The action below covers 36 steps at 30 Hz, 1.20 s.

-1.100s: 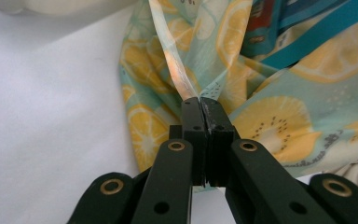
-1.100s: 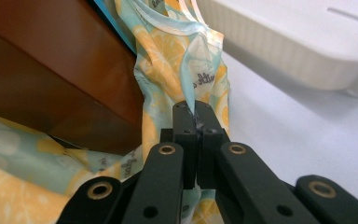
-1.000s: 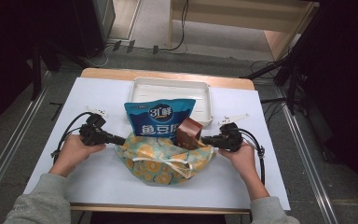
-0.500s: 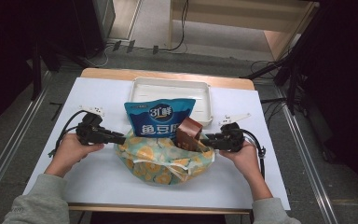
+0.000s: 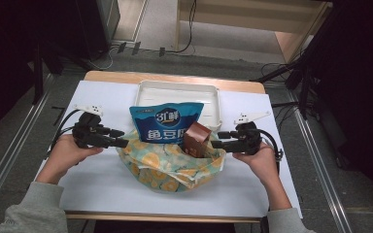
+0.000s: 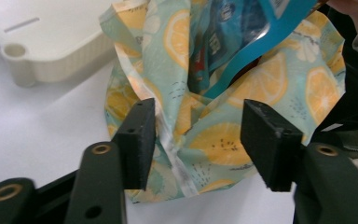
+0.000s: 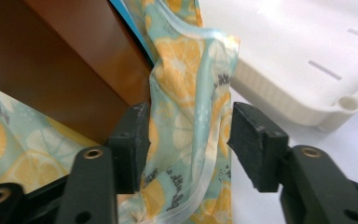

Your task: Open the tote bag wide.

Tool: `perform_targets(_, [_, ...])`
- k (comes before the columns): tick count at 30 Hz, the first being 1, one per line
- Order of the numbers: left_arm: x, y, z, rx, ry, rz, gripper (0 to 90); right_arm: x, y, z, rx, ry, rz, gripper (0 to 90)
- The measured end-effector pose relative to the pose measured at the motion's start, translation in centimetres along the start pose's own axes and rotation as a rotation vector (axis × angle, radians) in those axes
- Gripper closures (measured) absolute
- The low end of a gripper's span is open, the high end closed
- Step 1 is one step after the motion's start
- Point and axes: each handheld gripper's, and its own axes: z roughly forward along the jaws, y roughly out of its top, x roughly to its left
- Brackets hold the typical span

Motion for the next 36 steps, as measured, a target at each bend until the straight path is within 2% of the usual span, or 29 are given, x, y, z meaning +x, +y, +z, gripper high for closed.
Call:
perform_targets(5, [-0.9, 1.0, -0.8, 0.000, 0.016, 0.037, 40.9, 0.6, 0.7, -0.8, -0.001, 0.003, -0.021, 44.5])
perform_targets(10, [-1.6, 2.0, -2.2, -0.020, 0.010, 0.061, 39.2, 1.2, 1.6, -1.6, -0.005, 0.012, -0.039, 44.2])
perform_targets(15, [-2.3, 2.7, -2.2, -0.019, 0.019, 0.072, 40.0, 1.7, 2.2, -2.5, -0.006, 0.030, -0.053, 45.5])
perform_targets(17, [-2.8, 2.7, -1.4, -0.017, -0.014, 0.092, 40.5, 2.5, 2.3, -2.6, -0.007, 0.039, -0.062, 46.2])
perform_targets(19, [-3.1, 2.6, -0.2, 0.006, -0.032, 0.101, 40.3, 3.1, 2.0, -2.6, -0.011, 0.047, -0.077, 47.5])
perform_targets(24, [-3.2, 2.5, 1.3, 0.036, -0.048, 0.103, 39.6, 4.1, 1.2, -2.2, -0.006, 0.068, -0.101, 47.6])
perform_targets(29, [-2.9, 1.7, 2.8, 0.054, -0.054, 0.083, 39.5, 4.6, 0.2, -1.5, 0.005, 0.085, -0.102, 47.6])
perform_targets(31, [-2.8, 1.3, 3.3, 0.066, -0.051, 0.088, 39.3, 4.8, -0.2, -1.1, 0.015, 0.098, -0.097, 47.0])
perform_targets(36, [-2.7, 0.8, 3.7, 0.062, -0.052, 0.092, 40.2, 5.4, -0.8, 0.1, 0.036, 0.125, -0.108, 43.9])
